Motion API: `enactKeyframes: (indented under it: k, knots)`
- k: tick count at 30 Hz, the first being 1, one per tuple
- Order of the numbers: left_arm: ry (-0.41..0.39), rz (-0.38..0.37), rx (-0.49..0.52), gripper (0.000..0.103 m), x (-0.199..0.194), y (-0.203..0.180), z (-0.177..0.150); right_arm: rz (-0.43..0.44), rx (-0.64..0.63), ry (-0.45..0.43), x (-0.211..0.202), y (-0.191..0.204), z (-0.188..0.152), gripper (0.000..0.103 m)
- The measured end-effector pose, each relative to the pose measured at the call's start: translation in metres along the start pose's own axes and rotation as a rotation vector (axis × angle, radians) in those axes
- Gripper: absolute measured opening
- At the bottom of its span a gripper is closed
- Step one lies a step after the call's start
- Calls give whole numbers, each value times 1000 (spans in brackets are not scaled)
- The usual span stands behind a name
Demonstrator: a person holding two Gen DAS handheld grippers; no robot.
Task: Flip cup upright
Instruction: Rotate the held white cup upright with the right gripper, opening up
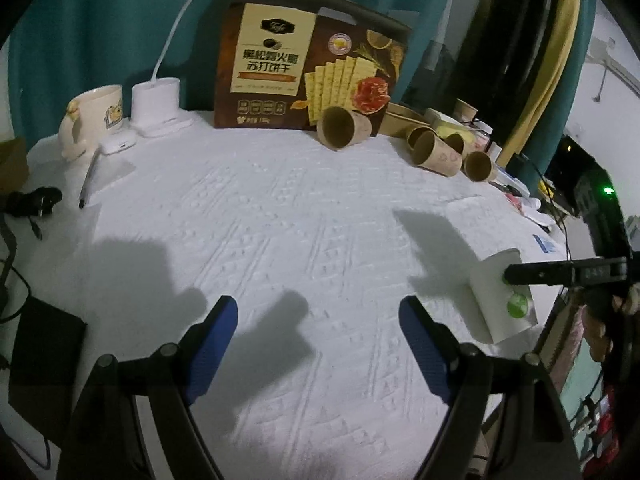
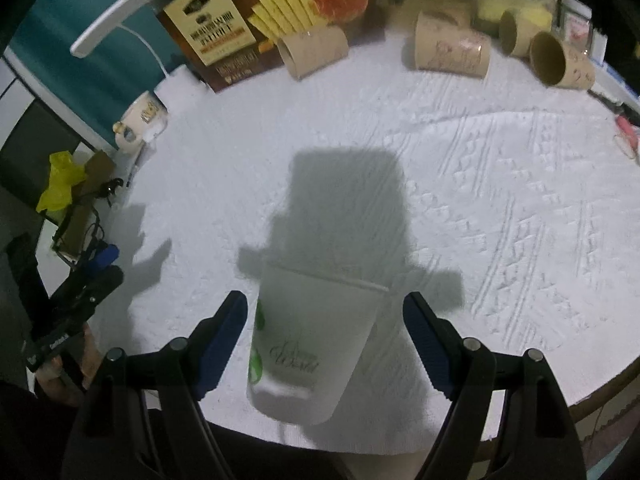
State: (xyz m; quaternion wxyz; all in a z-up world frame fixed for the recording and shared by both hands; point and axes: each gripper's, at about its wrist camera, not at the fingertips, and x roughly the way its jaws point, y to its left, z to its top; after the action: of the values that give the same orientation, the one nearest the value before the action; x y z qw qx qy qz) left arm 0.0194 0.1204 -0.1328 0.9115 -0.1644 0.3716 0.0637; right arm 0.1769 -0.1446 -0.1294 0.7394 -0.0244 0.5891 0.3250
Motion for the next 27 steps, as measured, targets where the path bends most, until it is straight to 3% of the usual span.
enactKeyframes:
  k: [6,13,15,16,22,27]
  knots:
    - [-10,-41,2,83,1,5,2,69,26,88,19,-3,9,78]
    - [-15,-62,13,83,2,6,4,60,12,122,31,0,13,78]
    - [-12,-62,8,83,4,8,5,58,7,130,33,1,14,68]
    - [-12,-63,7,83,5,10,6,58,4,130,34,3,15,68]
    - [-15,-62,-1,83,5,13,9,55,-6,82,27,8,23,68]
    - [-25,-55,-5,83,1,13,9,26,-28,-62,12,14,34,64]
